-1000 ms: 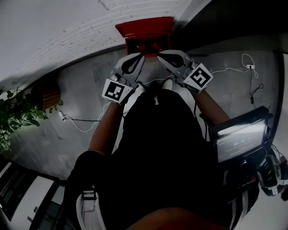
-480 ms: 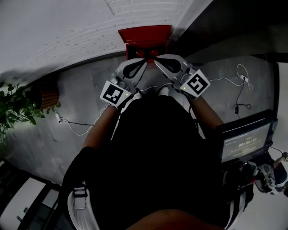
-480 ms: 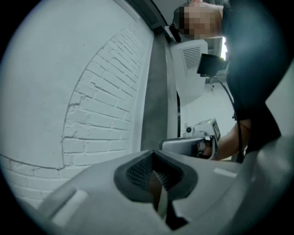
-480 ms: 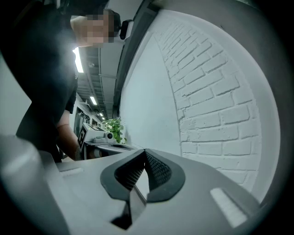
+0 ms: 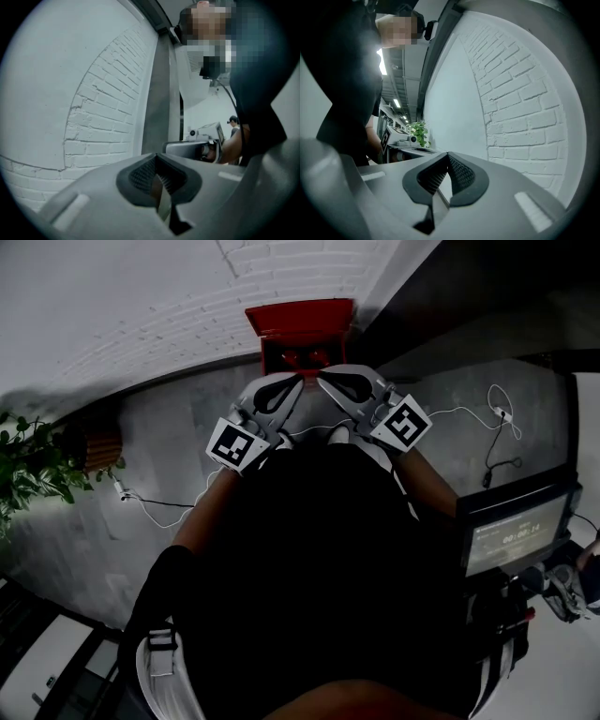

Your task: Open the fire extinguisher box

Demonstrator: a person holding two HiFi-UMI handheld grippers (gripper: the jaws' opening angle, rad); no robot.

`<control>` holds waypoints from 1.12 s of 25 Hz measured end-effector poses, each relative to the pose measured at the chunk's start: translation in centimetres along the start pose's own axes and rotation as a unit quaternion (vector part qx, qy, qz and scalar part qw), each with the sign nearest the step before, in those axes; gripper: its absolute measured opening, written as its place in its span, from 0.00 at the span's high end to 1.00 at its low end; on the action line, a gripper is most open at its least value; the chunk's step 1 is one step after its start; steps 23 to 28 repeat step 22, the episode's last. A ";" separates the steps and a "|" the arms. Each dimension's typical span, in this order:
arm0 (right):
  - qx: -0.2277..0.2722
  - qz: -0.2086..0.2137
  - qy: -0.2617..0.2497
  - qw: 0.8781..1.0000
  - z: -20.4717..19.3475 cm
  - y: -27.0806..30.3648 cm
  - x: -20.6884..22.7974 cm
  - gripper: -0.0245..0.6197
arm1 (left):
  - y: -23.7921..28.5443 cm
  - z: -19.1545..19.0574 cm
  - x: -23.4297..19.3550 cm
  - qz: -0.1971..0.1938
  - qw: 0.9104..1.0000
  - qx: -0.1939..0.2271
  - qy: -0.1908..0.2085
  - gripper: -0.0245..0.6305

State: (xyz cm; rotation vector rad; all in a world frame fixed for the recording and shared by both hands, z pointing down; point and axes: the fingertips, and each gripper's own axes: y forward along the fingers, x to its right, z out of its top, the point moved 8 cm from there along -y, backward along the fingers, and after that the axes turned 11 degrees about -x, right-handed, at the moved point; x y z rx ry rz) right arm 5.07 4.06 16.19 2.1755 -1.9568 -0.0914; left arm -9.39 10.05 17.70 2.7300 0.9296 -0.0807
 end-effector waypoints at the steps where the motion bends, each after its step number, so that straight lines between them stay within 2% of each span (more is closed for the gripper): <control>1: 0.002 0.000 0.002 1.000 -0.1 0.1 0.1 0.95 | 0.1 -0.1 -0.1 0.000 1.000 -0.002 0.001 0.96; 7: 0.003 0.004 0.014 1.000 -0.2 0.6 0.4 0.95 | 0.3 -0.6 -0.9 0.003 1.000 -0.005 -0.002 0.96; 10: 0.004 0.004 0.034 0.999 -0.2 0.6 0.6 0.95 | 0.5 -1.0 -1.3 0.006 1.000 0.018 0.007 0.96; 13: 0.006 0.001 0.042 0.999 -0.1 0.4 0.7 0.95 | 0.4 -0.5 -1.2 0.005 1.000 0.015 0.008 0.96; 28: 0.002 -0.001 0.032 0.999 -0.7 0.1 0.5 0.95 | 0.6 -1.1 -0.7 0.005 1.000 0.020 0.011 0.96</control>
